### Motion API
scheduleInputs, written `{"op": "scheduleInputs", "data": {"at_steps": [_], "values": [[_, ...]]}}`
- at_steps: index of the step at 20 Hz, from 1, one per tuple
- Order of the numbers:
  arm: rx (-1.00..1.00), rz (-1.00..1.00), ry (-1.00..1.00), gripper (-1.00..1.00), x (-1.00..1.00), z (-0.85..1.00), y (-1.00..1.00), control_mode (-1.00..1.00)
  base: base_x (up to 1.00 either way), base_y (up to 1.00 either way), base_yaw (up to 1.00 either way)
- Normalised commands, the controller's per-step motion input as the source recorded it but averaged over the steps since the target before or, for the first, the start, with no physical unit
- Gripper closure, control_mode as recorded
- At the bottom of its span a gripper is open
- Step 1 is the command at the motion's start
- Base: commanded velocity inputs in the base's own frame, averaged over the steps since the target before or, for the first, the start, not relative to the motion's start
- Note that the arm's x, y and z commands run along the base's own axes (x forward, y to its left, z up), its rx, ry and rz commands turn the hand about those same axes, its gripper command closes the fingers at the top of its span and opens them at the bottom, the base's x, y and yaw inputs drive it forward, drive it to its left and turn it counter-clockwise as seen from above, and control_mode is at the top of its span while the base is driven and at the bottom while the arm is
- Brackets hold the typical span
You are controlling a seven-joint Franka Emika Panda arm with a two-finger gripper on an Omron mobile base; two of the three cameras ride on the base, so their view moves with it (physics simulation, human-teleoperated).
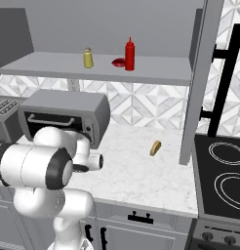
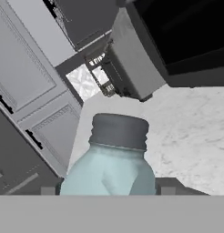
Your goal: Put the shaker and condiment bottle from the counter next to their counterparts in the cabinet.
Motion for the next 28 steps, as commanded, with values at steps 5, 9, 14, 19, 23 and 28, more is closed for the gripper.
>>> {"op": "scheduleInputs", "data": {"at_steps": [5,9,14,19,23,28], "values": [[0.00,-0.01,-0.01,1.00,-0.49,0.89,0.05,-1.00,0.00,0.00,0.00],[0.00,-0.06,-0.02,1.00,-0.48,0.98,0.14,-1.00,0.00,0.00,0.00],[0.00,-0.21,-0.02,1.00,-0.42,0.94,0.05,-1.00,0.00,0.00,0.00],[0.00,-0.25,-0.10,1.00,-0.53,0.83,0.00,-1.00,0.00,0.00,0.00],[0.00,-0.25,-0.18,1.00,-0.57,0.83,0.00,-1.00,0.00,0.00,0.00],[0.00,-0.25,-0.20,1.00,-0.62,0.86,0.00,-1.00,0.00,0.00,0.00]]}}
